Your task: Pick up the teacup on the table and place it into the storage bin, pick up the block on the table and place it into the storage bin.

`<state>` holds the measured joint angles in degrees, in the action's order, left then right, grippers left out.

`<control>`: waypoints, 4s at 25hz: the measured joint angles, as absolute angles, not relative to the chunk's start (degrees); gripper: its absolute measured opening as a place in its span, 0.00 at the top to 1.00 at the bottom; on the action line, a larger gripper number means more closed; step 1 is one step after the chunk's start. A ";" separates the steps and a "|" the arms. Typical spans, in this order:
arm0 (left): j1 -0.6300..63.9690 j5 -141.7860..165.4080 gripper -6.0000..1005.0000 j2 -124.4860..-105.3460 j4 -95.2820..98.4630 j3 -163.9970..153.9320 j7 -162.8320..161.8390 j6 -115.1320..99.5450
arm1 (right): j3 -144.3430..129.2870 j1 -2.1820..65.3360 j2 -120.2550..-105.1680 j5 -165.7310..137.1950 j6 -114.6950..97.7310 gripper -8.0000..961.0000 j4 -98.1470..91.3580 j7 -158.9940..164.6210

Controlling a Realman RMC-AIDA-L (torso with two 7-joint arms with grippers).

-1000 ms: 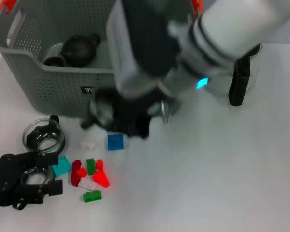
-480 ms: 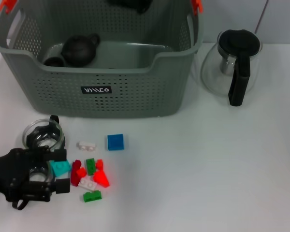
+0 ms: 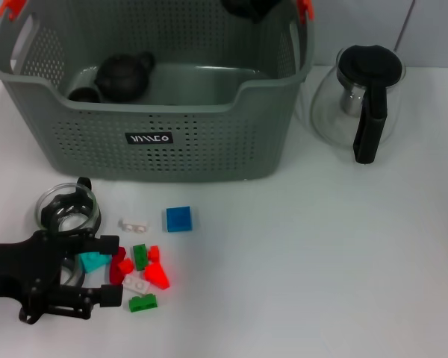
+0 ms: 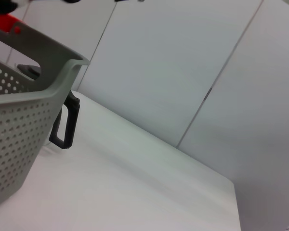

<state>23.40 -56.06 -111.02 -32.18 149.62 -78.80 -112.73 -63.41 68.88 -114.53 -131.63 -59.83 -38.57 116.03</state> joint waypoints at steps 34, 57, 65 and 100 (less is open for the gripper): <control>23.46 -56.08 0.07 -111.18 -31.46 148.70 -77.07 -111.35 | -71.67 71.28 -118.21 -132.20 -42.15 0.92 -23.79 111.88; 23.37 -56.07 0.07 -111.36 -30.94 148.71 -77.23 -111.36 | -71.26 70.96 -117.73 -132.35 -43.97 0.73 -25.55 112.56; 23.18 -56.07 0.07 -111.04 -30.93 149.03 -77.50 -111.37 | -70.45 69.00 -117.41 -132.10 -46.41 0.65 -31.89 112.69; 21.98 -56.16 0.07 -108.36 -37.06 157.31 -86.79 -112.70 | -69.24 43.77 -120.03 -121.12 -104.26 0.14 -65.83 111.95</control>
